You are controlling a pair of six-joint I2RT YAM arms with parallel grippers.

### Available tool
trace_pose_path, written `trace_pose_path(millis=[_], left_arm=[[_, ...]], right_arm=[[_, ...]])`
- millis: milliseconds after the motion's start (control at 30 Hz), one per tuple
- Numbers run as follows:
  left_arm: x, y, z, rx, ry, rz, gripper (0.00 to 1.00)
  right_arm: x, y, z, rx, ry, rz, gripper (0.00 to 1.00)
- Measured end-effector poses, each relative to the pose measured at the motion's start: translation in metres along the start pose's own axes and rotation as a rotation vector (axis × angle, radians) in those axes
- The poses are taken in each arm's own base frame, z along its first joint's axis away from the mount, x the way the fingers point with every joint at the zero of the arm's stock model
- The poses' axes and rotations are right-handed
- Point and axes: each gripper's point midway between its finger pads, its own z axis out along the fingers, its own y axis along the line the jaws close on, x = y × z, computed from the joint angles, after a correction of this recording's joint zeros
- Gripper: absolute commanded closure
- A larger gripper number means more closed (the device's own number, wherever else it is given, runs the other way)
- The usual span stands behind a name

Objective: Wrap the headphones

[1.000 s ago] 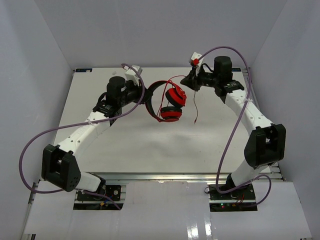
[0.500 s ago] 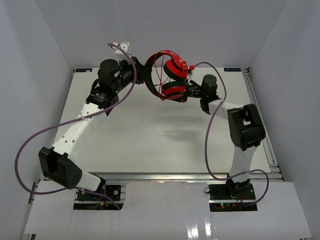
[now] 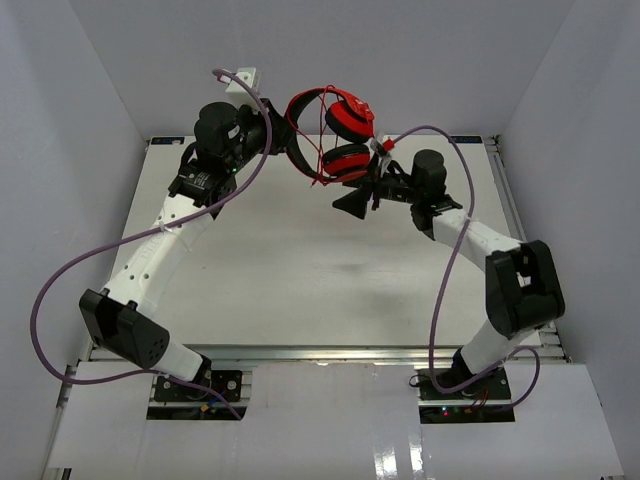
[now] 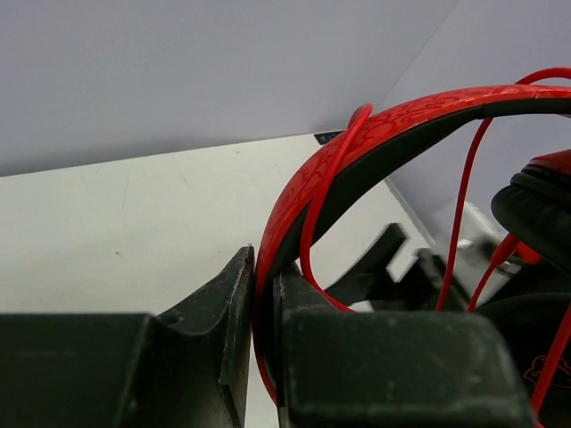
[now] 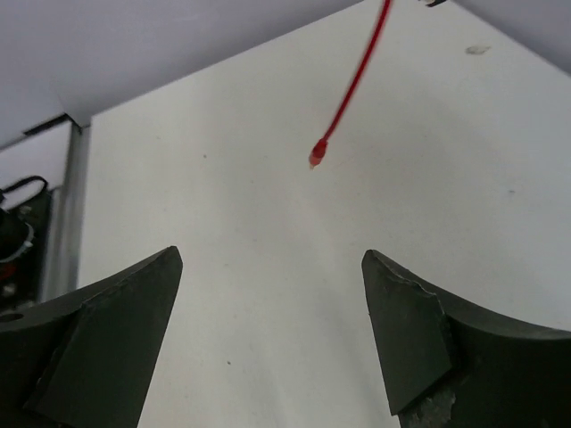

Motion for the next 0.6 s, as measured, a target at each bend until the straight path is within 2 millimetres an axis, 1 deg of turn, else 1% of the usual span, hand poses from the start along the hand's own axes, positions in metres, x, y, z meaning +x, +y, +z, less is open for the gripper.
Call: trace_pose_path(millis=[100, 133, 167, 200, 300, 367, 433, 533, 600], left_arm=[[0.008, 0.006, 0.001, -0.021, 0.028, 0.010, 1.00], [0.010, 0.007, 0.001, -0.027, 0.037, 0.013, 1.00], [0.013, 0.008, 0.000, -0.032, 0.046, 0.015, 1.00], [0.014, 0.009, 0.000, -0.036, 0.053, 0.017, 1.00], [0.018, 0.011, -0.001, -0.041, 0.068, 0.018, 1.00], [0.020, 0.011, -0.002, -0.044, 0.077, 0.016, 1.00], [0.021, 0.011, -0.002, -0.044, 0.079, 0.014, 1.00], [0.022, 0.010, -0.002, -0.041, 0.083, 0.006, 1.00], [0.023, 0.010, -0.003, -0.041, 0.089, -0.002, 1.00]], right_arm=[[-0.008, 0.001, -0.022, 0.064, 0.004, -0.120, 0.08], [-0.008, 0.000, -0.028, 0.079, 0.006, -0.146, 0.05], [-0.004, -0.001, -0.033, 0.086, 0.011, -0.156, 0.03], [0.000, -0.002, -0.036, 0.091, 0.016, -0.161, 0.08], [0.016, -0.003, -0.041, 0.100, 0.018, -0.119, 0.10], [0.020, -0.002, -0.037, 0.099, 0.003, -0.084, 0.10], [0.016, -0.006, -0.028, 0.098, -0.027, -0.057, 0.10], [0.009, -0.018, -0.011, 0.111, -0.063, -0.022, 0.10], [0.004, -0.032, 0.003, 0.134, -0.080, 0.004, 0.10]])
